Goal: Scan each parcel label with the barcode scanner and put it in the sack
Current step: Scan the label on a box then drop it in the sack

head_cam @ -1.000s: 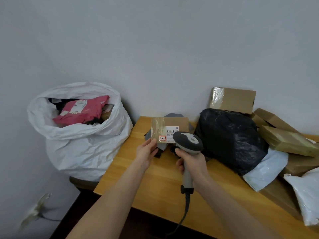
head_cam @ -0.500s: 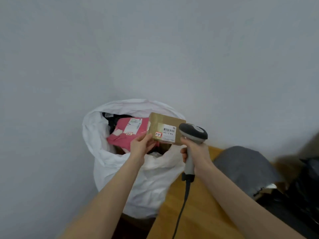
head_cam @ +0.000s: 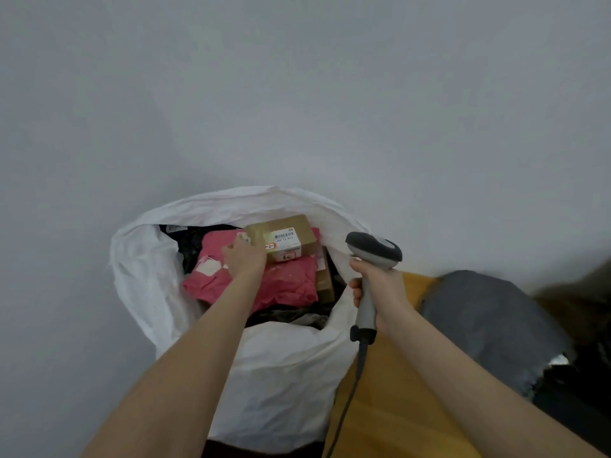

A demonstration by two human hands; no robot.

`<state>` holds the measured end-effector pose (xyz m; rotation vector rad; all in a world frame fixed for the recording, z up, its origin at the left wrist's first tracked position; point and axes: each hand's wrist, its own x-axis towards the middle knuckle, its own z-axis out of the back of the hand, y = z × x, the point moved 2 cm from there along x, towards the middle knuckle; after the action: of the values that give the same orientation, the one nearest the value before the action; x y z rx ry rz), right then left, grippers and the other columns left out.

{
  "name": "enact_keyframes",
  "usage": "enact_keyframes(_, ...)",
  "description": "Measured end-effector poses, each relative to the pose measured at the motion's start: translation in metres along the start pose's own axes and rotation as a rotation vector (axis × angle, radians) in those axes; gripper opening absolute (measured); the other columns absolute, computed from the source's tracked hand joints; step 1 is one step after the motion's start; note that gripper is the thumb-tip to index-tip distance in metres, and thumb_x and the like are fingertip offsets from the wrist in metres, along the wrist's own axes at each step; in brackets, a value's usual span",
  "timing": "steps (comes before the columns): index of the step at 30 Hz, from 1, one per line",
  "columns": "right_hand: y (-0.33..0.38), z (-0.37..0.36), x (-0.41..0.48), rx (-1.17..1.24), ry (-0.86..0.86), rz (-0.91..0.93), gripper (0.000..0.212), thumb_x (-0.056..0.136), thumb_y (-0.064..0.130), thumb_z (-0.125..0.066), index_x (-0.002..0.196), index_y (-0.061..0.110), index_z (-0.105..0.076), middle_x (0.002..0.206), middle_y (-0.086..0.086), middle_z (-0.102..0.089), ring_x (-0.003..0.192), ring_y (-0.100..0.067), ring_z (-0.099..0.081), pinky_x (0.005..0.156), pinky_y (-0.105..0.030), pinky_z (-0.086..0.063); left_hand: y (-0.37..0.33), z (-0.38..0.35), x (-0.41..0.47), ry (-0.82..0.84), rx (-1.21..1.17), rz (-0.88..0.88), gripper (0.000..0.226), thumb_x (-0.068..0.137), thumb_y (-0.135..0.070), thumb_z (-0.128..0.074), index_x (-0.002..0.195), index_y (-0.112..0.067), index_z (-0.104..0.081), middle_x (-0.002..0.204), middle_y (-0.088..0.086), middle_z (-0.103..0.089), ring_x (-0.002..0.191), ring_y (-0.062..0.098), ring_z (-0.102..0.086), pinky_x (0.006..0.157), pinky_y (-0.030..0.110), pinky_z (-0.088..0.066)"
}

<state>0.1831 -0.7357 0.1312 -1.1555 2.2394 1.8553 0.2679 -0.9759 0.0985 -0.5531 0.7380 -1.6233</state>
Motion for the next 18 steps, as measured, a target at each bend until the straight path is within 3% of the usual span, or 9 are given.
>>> enact_keyframes(4,-0.005,0.019,-0.008,0.045,-0.05,-0.032,0.013,0.088,0.014,-0.069,0.091,0.004,-0.062,0.05,-0.005,-0.057,0.041,-0.014,-0.049,0.044,-0.023,-0.042,-0.039,-0.013,-0.03,-0.07,0.123,-0.428,0.046,0.091,-0.015,-0.053,0.136,-0.011,-0.047,0.141,0.016,-0.036,0.131,0.03,-0.035,0.106,0.038,-0.033)
enact_keyframes(7,-0.008,0.048,-0.027,0.09,-0.07,-0.059,0.013,0.087,0.015,-0.069,0.083,0.006,-0.06,0.05,-0.004,-0.055,0.044,-0.014,-0.048,0.046,-0.024,-0.041,-0.068,-0.038,-0.072,0.012,0.221,-0.649,0.046,0.088,-0.013,-0.053,0.134,-0.012,-0.049,0.138,0.014,-0.039,0.128,0.03,-0.038,0.102,0.036,-0.035)
enact_keyframes(12,-0.015,0.134,-0.071,0.129,-0.167,-0.056,0.015,0.087,0.017,-0.069,0.086,0.006,-0.059,0.055,-0.007,-0.054,0.044,-0.015,-0.047,0.046,-0.026,-0.04,-0.095,-0.09,-0.174,0.264,0.372,-0.849,0.056,0.087,-0.014,-0.056,0.141,-0.012,-0.041,0.14,0.013,-0.036,0.127,0.03,-0.038,0.096,0.036,-0.041)
enact_keyframes(18,-0.03,0.291,-0.152,0.173,-0.291,-0.048,0.013,0.09,0.016,-0.067,0.091,0.004,-0.062,0.051,-0.005,-0.054,0.044,-0.015,-0.046,0.042,-0.026,-0.04,-0.11,-0.159,-0.346,0.483,0.46,-1.004,0.052,0.089,-0.02,-0.057,0.139,-0.012,-0.043,0.139,0.013,-0.036,0.128,0.028,-0.037,0.104,0.035,-0.036)
